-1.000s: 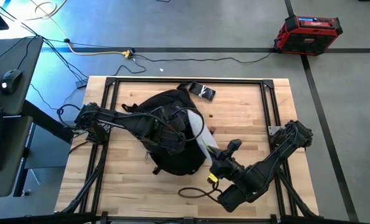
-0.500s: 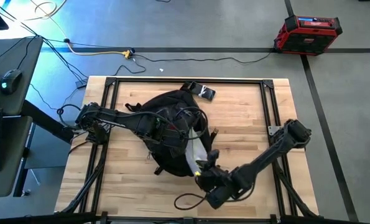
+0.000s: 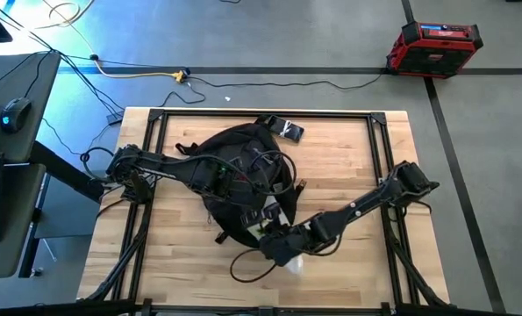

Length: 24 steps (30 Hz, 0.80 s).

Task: Unpack backpack
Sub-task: Put the transparent zip bag into the backpack

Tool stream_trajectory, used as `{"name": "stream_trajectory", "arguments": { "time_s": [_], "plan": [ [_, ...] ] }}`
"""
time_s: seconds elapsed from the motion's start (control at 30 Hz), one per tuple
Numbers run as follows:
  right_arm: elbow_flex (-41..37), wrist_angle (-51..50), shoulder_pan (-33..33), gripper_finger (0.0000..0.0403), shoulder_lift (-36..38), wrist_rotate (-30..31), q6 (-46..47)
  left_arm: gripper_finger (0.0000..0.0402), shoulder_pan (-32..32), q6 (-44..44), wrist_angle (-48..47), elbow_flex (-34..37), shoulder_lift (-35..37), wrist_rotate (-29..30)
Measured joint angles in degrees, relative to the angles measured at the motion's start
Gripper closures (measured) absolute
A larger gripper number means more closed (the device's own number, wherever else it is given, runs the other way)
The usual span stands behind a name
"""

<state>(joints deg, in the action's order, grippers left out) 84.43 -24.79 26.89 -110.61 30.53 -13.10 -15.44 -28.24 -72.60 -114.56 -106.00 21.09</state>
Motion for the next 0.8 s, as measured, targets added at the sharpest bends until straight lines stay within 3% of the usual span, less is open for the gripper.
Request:
{"name": "stream_trajectory", "arguments": {
  "time_s": [0.2,0.37,0.6,0.8],
  "plan": [
    [0.0,4.9,-2.1,0.0403,-1.4,-2.2,0.6,0.0402,-0.2,-1.6,-3.3,0.0,0.1,-4.8],
    [0.0,7.7,-3.7,0.0389,-3.5,-9.1,0.8,0.0402,-0.6,-2.9,-4.7,0.3,0.1,-5.5],
    [-0.2,12.2,-3.1,0.0278,-5.6,-10.5,-4.1,0.0402,-1.5,-3.7,-6.9,0.3,0.1,-6.0],
    [-0.2,13.3,-0.1,0.0200,-3.4,-0.7,-6.0,0.0402,-2.3,-4.6,-7.6,0.3,0.1,-5.9]
  ]
}}
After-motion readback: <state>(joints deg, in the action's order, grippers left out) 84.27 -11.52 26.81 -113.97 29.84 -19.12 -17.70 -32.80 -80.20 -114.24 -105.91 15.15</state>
